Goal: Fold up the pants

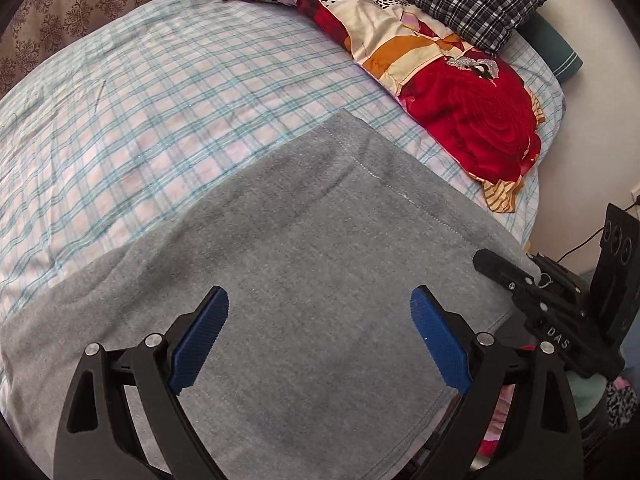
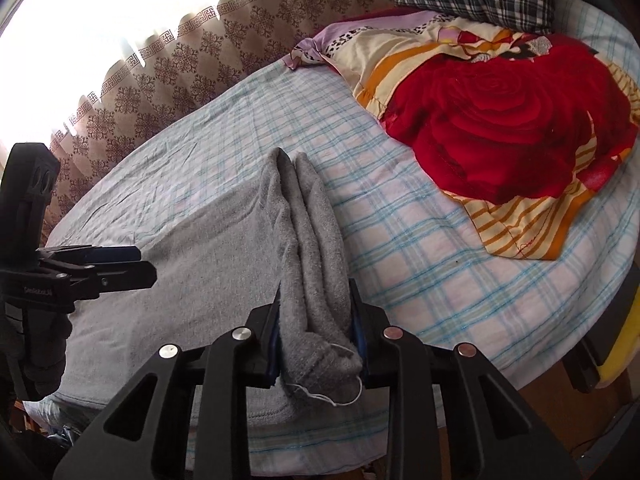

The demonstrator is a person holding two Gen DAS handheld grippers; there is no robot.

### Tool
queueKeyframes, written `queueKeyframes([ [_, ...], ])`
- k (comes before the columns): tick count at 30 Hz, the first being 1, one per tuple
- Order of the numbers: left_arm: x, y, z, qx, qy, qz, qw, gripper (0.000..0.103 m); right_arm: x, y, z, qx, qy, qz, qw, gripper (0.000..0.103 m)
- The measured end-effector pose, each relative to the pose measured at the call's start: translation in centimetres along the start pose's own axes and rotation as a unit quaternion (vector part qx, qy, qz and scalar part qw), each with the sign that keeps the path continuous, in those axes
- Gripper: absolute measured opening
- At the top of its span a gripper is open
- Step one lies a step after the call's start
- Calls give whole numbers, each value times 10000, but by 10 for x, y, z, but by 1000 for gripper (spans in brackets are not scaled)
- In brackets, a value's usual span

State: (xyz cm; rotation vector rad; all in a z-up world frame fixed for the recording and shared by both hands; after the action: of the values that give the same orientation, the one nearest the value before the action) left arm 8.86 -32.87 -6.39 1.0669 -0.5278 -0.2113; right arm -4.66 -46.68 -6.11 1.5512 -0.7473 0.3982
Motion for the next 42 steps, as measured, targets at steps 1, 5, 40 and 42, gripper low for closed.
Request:
queueKeyframes([
  [1, 4, -2, 4, -120, 67, -31, 9999, 94, 2, 4, -7, -32, 137, 61, 9999, 27],
  [5, 20, -4, 18, -640, 348, -155, 9972, 94, 5, 15, -32, -150, 635, 216, 9976, 27],
  [40, 15, 28, -28, -545, 755, -496, 9944, 23, 12, 49, -168, 1088, 2669, 305, 9571, 27],
  [42, 11, 41, -38, -563, 786, -395, 9945, 23, 17, 52, -175, 1409, 2532, 281, 9567, 27],
])
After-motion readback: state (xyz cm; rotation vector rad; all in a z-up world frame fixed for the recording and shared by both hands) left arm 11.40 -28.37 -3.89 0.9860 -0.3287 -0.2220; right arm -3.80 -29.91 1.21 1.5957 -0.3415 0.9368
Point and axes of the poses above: each gripper's, at about its wrist camera, not at the fingertips, and y roughly against the way its jaws point, z to its right, x to its top, the point moved 5 cm from there along -y, roughly the way its jaws point, and after that the axes turned 10 degrees about y, right-handed, at the moved point
